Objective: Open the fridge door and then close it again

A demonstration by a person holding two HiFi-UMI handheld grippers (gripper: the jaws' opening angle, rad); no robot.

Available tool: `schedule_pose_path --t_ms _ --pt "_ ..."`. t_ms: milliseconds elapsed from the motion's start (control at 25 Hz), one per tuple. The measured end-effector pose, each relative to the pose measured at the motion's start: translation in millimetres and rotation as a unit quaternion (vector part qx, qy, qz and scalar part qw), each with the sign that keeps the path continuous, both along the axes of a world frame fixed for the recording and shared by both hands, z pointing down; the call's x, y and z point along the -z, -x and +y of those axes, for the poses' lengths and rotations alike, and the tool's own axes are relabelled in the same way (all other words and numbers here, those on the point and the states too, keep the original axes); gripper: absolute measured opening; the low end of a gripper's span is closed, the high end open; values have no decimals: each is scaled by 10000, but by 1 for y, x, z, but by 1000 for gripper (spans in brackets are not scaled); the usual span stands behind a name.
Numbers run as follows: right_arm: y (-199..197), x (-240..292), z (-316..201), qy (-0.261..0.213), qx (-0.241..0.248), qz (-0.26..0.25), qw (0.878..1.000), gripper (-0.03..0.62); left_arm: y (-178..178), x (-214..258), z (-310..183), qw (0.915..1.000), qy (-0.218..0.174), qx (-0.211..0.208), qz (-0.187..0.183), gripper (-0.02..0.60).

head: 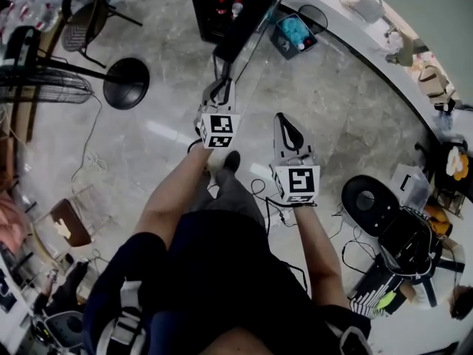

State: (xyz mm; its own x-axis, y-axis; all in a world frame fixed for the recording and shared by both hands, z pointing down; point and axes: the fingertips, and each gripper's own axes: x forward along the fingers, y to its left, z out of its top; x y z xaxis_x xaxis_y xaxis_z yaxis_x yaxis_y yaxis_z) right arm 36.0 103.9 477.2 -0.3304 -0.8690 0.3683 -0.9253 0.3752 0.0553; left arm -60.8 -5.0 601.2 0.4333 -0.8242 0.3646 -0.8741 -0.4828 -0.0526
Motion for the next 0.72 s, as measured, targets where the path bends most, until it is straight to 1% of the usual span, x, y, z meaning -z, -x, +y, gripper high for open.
schedule_pose_path --t_ms 240,720 --pt "7 12 3 -17 -54 26 10000 20 -1 7 7 9998 22 -208 -33 49" --pt "29 26 6 -161 -37 73 9998 20 24 20 41 9986 -4 -525 5 49"
